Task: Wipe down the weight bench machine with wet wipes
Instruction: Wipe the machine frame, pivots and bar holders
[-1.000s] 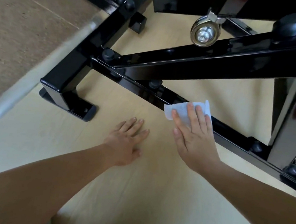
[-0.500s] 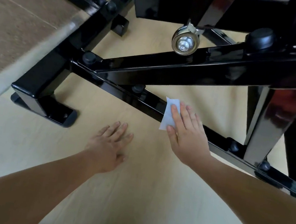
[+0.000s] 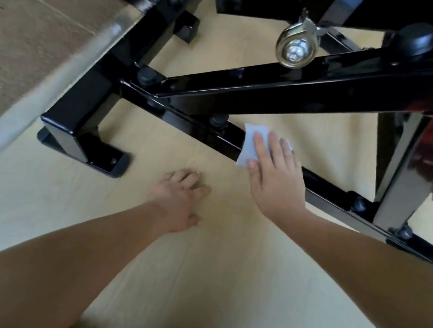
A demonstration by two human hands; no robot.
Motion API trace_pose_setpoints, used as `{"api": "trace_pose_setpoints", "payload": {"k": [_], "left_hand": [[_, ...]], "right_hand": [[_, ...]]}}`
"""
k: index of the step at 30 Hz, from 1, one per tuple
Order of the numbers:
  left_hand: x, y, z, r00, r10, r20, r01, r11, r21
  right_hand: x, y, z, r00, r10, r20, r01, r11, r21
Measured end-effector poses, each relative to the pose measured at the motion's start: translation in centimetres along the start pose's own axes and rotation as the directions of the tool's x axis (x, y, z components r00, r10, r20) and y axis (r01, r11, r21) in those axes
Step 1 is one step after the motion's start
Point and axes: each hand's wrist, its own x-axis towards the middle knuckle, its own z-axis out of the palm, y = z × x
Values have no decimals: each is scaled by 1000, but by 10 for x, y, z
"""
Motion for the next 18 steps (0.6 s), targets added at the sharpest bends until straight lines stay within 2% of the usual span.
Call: {"api": "trace_pose_setpoints", "payload": {"k": [3, 6, 9, 11, 13, 15, 18], "left_hand": [[-1, 0, 1, 1000, -4, -6, 4, 1000, -12], [-2, 0, 3, 1000, -4, -23, 3, 1000, -20], [-2, -1, 6, 1000, 4, -23, -4, 1000, -21], [-3, -3, 7, 1000, 7, -14, -8, 1000, -13], [-5, -6, 8, 1000, 14, -13, -14, 1000, -11], [-6, -6, 9, 1000, 16, -21, -16, 1000, -17], [-5, -6, 11, 1000, 13, -24, -13, 1000, -24]], "right_hand": [[2, -8, 0, 993, 114, 9, -114, 993, -23], [12, -31, 1, 1000, 5, 23, -4, 999, -36], [41, -40, -5, 991, -115, 61, 114, 993, 26], [50, -26, -11, 981, -150, 124, 141, 987, 81], [39, -2, -11, 981, -107, 164, 90, 990, 108], [19, 22, -11, 989, -74, 129, 68, 996, 51], [-14, 49, -11, 983, -132, 127, 146, 984, -105]]}}
